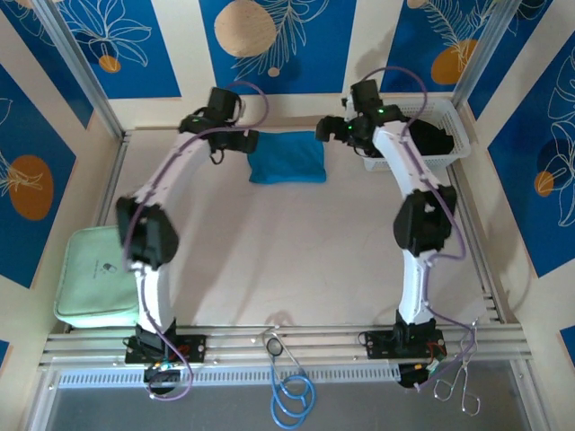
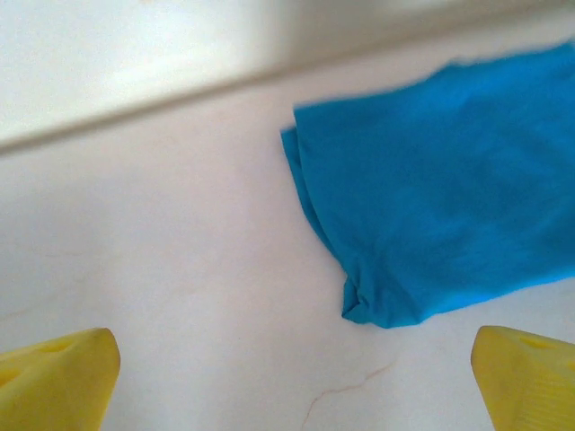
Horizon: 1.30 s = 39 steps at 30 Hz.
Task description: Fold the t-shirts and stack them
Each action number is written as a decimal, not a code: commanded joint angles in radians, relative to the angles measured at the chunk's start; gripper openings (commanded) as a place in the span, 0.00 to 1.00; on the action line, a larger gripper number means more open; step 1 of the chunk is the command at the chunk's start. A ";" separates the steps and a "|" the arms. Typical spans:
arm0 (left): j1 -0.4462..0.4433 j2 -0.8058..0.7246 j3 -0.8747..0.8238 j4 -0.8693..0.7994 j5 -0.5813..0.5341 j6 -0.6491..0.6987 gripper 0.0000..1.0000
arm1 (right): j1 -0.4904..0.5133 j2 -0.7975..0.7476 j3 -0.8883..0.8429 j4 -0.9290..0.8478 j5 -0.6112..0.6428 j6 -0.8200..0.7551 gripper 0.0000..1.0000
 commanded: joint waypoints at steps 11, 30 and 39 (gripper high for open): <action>-0.001 -0.891 -1.124 0.900 -0.114 0.215 0.99 | -0.011 -0.823 -0.948 0.560 0.133 -0.138 0.99; 0.057 -0.468 -1.799 2.007 -0.332 0.261 0.99 | -0.159 -1.084 -1.837 1.352 0.142 -0.196 0.99; 0.157 -0.352 -1.736 1.966 -0.126 0.188 0.99 | -0.215 -0.760 -1.808 1.695 0.091 -0.171 0.99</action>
